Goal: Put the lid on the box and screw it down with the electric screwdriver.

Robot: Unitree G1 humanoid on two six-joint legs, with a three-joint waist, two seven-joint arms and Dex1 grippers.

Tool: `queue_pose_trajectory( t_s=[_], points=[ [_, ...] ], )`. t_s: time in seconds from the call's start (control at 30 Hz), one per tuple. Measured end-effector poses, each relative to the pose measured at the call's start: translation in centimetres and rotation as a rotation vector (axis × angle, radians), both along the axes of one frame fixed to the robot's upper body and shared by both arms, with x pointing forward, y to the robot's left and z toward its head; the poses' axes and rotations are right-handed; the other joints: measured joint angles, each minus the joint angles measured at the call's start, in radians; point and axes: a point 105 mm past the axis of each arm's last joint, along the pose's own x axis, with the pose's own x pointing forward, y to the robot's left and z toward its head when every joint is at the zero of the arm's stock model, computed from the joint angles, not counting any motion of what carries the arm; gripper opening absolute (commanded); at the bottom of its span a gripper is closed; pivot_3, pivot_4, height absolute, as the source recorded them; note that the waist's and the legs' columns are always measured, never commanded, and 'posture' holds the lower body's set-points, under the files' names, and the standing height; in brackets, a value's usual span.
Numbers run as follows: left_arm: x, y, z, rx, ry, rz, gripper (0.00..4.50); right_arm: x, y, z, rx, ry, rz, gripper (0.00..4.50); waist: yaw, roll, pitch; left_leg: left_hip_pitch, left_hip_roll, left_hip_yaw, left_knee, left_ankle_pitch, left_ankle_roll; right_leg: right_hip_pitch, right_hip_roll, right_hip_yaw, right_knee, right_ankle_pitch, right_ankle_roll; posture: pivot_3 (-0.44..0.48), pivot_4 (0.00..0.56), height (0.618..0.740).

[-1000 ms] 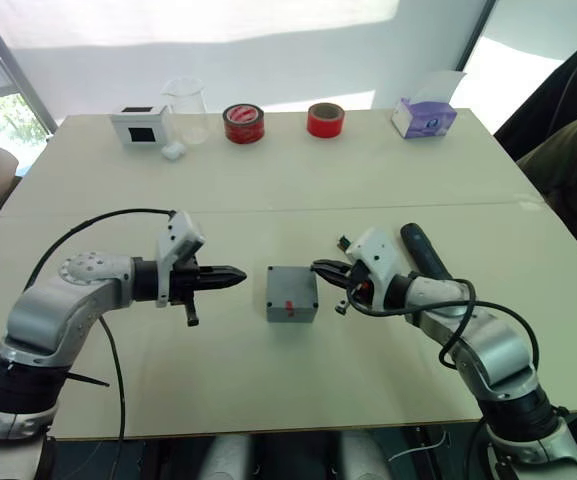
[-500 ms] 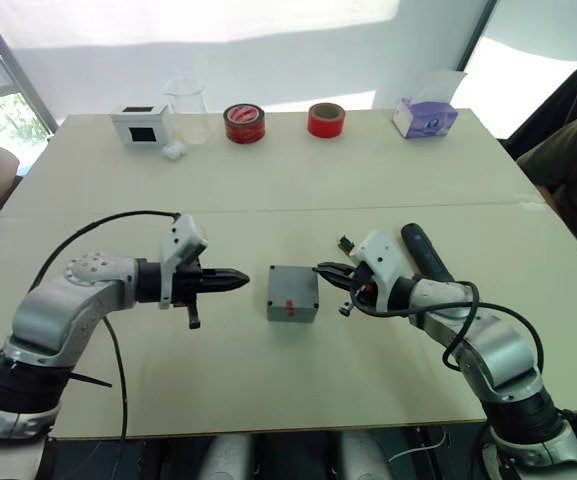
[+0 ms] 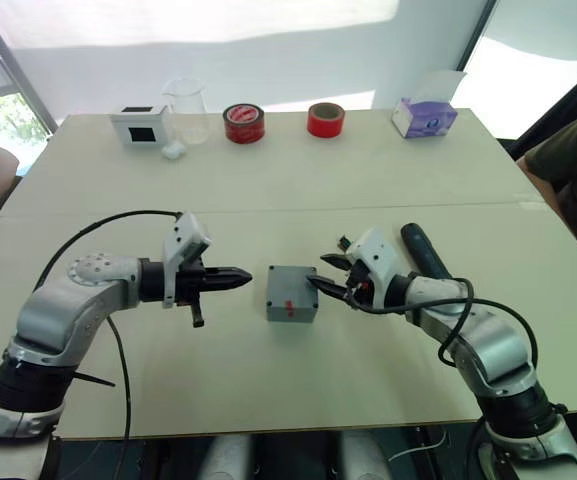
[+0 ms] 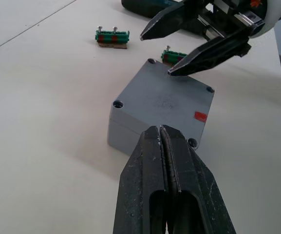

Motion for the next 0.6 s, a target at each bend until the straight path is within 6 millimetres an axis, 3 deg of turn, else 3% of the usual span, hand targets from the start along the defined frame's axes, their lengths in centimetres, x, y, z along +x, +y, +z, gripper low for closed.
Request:
queue_pose_trajectory(
  t_s=[0.07, 0.27, 0.5, 0.6],
  points=[
    [0.1, -0.2, 0.3, -0.036, -0.002, 0.011, 0.0, 0.1, 0.0, 0.3, 0.0, -0.007, 0.001, 4.46, 0.0, 0.0, 0.0, 0.0, 0.0, 0.0, 0.0, 0.0, 0.0, 0.0, 0.0, 0.0, 0.0, 0.0, 0.0, 0.0, 0.15, 0.74],
    [1.3, -0.6, 1.6, -0.102, -0.075, 0.099, 0.0, 0.6, -1.2, 1.4, 0.051, 0.016, -0.057, 4.46, 0.005, 0.0, 0.0, 0.0, 0.0, 0.0, 0.0, 0.0, 0.0, 0.0, 0.0, 0.0, 0.0, 0.0, 0.0, 0.0, 0.15, 0.74],
    [1.3, -1.0, 2.3, -0.155, -0.026, 0.104, 0.0, 1.1, -6.1, 4.8, 0.14, 0.06, -0.231, 4.46, 0.004, 0.0, 0.0, 0.0, 0.0, 0.0, 0.0, 0.0, 0.0, 0.0, 0.0, 0.0, 0.0, 0.0, 0.0, 0.0, 0.15, 0.74],
    [0.9, -1.2, 2.7, -0.149, -0.01, 0.061, 0.0, 1.5, -9.4, 6.7, 0.089, 0.109, -0.346, 4.46, 0.003, 0.002, 0.002, 0.0, 0.0, 0.0, 0.0, 0.0, 0.0, 0.0, 0.0, 0.0, 0.0, 0.0, -0.001, 0.0, 0.15, 0.74]
  ],
)
